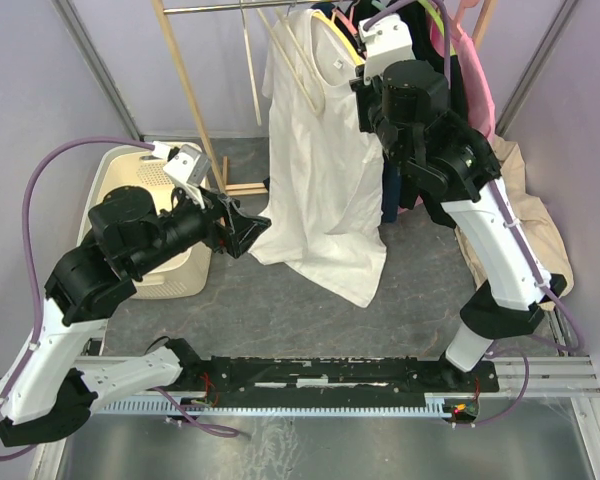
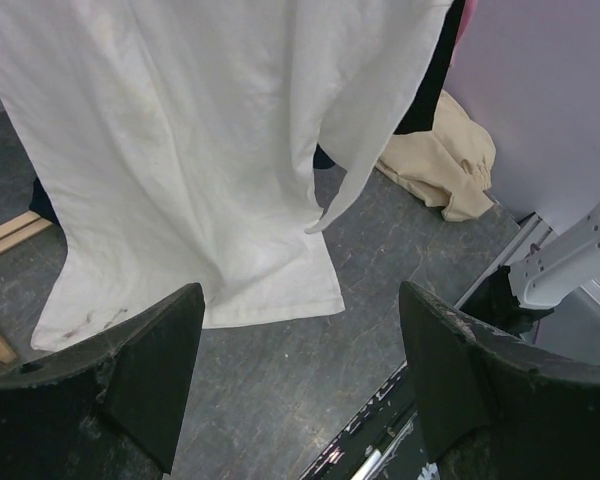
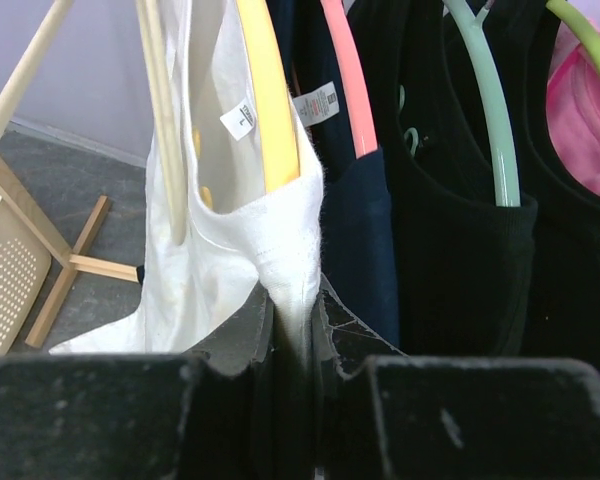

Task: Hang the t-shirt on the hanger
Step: Place the hanger at the clothesline.

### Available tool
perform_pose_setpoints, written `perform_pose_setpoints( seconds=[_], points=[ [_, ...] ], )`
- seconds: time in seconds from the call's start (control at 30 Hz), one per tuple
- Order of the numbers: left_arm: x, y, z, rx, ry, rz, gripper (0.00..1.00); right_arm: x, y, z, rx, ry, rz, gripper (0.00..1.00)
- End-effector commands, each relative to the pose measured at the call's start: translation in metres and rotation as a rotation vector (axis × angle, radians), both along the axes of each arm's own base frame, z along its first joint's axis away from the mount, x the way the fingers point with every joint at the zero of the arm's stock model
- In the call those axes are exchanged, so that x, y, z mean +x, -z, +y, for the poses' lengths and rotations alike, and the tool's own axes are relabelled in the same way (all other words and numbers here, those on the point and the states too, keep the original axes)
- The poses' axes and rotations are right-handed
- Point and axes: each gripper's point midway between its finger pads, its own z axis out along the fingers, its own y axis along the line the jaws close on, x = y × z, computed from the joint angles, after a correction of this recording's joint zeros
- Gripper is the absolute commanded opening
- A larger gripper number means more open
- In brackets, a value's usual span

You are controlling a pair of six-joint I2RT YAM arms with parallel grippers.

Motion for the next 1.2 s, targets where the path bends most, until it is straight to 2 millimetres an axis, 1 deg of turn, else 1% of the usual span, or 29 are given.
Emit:
perform_pose_setpoints(
  seconds=[0.0, 0.23, 0.33, 0.57, 0.8, 0.93, 1.07, 1.13, 1.17],
  points=[
    [-0.003, -0.009, -0.001, -0.061, 0.0, 0.008, 0.84, 0.004, -0.06, 0.0, 0.177, -0.029, -0.175, 0.01],
    [-0.005, -0.009, 0.001, -0.062, -0.004, 0.015, 0.83, 0.024, -0.058, 0.005, 0.193, -0.045, -0.18, 0.01],
    [-0.005, -0.009, 0.002, -0.059, -0.007, 0.017, 0.83, 0.032, -0.052, 0.007, 0.193, -0.05, -0.167, 0.01],
    [-0.006, -0.008, 0.003, -0.058, -0.011, 0.023, 0.83, 0.048, -0.032, 0.012, 0.194, -0.071, -0.114, 0.01],
    [-0.004, -0.004, 0.003, -0.051, -0.014, 0.029, 0.83, 0.051, -0.009, 0.015, 0.184, -0.087, -0.064, 0.01],
    [-0.004, -0.003, 0.004, -0.052, -0.022, 0.031, 0.83, 0.05, 0.0, 0.018, 0.185, -0.105, -0.038, 0.16],
    [-0.004, 0.0, 0.005, -0.053, -0.026, 0.032, 0.83, 0.046, 0.0, 0.017, 0.196, -0.119, -0.031, 0.27],
    [-0.004, 0.001, 0.006, -0.051, -0.031, 0.031, 0.83, 0.042, -0.001, 0.018, 0.203, -0.13, -0.027, 0.34],
    [-0.004, 0.001, 0.007, -0.051, -0.032, 0.03, 0.83, 0.04, -0.002, 0.017, 0.208, -0.135, -0.027, 0.4]
  ],
)
